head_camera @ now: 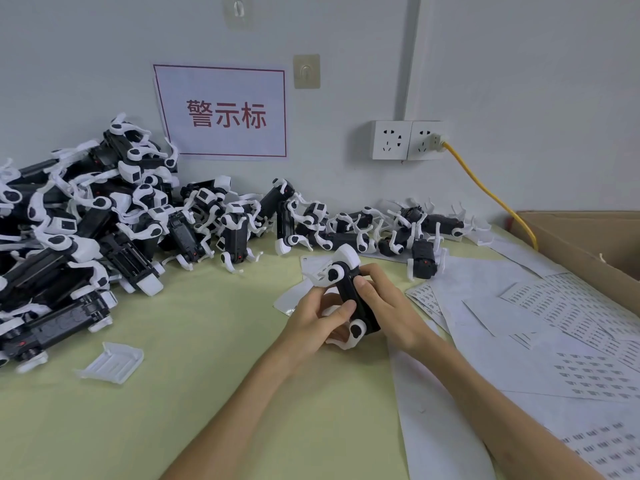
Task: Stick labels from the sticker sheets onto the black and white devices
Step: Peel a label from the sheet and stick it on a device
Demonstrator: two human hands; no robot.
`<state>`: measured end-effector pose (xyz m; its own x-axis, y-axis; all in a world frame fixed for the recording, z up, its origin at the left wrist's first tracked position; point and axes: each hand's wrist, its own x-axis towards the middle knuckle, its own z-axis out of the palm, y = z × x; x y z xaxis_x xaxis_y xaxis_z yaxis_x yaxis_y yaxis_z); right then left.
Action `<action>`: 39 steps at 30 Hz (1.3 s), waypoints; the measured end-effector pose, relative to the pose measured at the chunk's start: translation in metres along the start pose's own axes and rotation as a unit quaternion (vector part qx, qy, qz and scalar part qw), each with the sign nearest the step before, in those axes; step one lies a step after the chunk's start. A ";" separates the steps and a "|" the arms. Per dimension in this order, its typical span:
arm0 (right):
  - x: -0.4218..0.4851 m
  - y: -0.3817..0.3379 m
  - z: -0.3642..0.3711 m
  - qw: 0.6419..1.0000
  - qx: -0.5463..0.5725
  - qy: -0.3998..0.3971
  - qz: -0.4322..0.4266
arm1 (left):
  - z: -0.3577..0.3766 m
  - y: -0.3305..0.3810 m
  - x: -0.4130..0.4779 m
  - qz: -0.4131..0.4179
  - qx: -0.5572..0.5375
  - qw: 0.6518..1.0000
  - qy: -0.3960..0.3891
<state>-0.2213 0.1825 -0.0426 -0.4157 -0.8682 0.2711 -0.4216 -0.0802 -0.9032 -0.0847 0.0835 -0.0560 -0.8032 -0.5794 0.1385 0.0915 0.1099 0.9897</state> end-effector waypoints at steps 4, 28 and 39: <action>0.001 -0.001 -0.003 1.000 0.004 0.001 0.005 | 0.000 0.000 -0.001 0.007 -0.001 1.000 -0.014; 0.006 0.003 -0.012 0.978 0.134 -0.085 0.133 | -0.003 -0.002 0.000 0.014 -0.018 0.997 -0.067; 0.005 -0.001 -0.009 0.988 0.108 -0.065 0.089 | -0.004 -0.001 0.001 0.003 -0.072 0.995 -0.071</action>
<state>-0.2303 0.1826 -0.0372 -0.3547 -0.9324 0.0694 -0.1632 -0.0113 -0.9865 -0.0835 0.0800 -0.0571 -0.8767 -0.4576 0.1481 0.1712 -0.0091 0.9852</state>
